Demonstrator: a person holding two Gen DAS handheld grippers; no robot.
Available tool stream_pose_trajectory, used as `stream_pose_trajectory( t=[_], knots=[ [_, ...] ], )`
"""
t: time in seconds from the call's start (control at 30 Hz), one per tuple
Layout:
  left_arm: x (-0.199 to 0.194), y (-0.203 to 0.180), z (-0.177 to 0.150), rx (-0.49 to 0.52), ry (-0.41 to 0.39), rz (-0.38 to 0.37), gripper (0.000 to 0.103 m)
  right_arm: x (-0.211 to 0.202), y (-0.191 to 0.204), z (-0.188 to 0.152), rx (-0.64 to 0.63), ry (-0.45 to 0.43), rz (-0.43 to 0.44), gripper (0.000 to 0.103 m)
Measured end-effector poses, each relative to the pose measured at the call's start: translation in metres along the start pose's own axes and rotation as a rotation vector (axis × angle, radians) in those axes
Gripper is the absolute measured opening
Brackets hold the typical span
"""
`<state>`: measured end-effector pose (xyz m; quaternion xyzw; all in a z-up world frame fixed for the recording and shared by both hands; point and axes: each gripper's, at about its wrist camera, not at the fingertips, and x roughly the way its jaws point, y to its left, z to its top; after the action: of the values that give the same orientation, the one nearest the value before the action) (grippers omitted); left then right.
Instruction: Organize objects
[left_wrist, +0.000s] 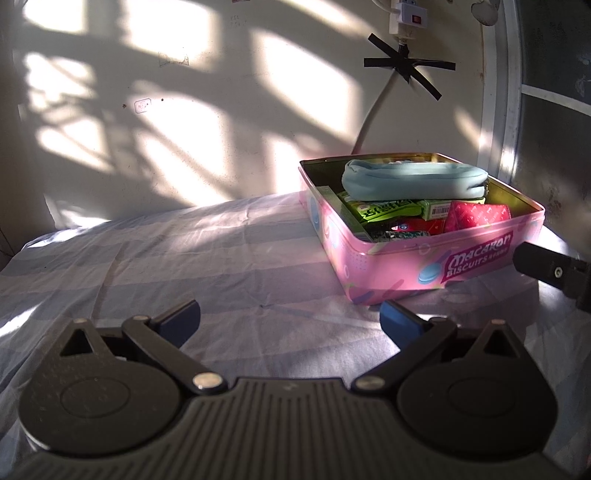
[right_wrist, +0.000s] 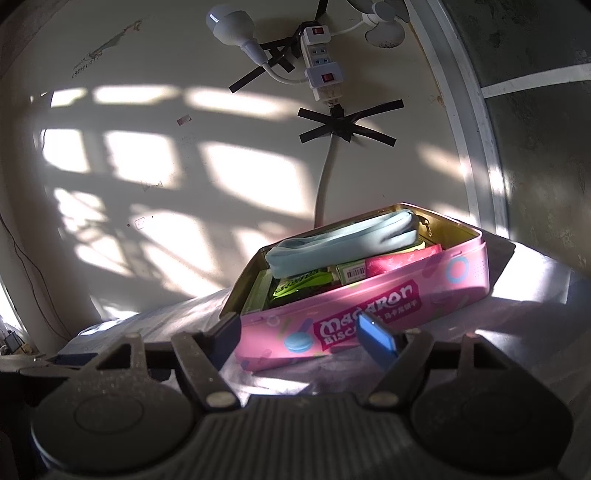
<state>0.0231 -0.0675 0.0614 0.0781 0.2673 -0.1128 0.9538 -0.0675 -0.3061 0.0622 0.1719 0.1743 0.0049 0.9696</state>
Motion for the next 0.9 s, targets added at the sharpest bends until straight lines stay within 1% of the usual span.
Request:
stream_pose_trajectory(
  t=[0.13, 0.43, 0.9],
  knots=[
    [0.003, 0.0, -0.001, -0.005, 0.016, -0.009, 0.103, 0.001, -0.001, -0.001, 0.002, 0.005, -0.001, 0.072],
    [0.008, -0.001, -0.003, -0.001, 0.038, 0.007, 0.103, 0.004, -0.005, -0.003, 0.015, 0.018, -0.002, 0.072],
    [0.017, -0.005, -0.009, 0.006, 0.09, -0.009, 0.103, 0.008, -0.009, -0.006, 0.029, 0.033, -0.005, 0.073]
  ],
)
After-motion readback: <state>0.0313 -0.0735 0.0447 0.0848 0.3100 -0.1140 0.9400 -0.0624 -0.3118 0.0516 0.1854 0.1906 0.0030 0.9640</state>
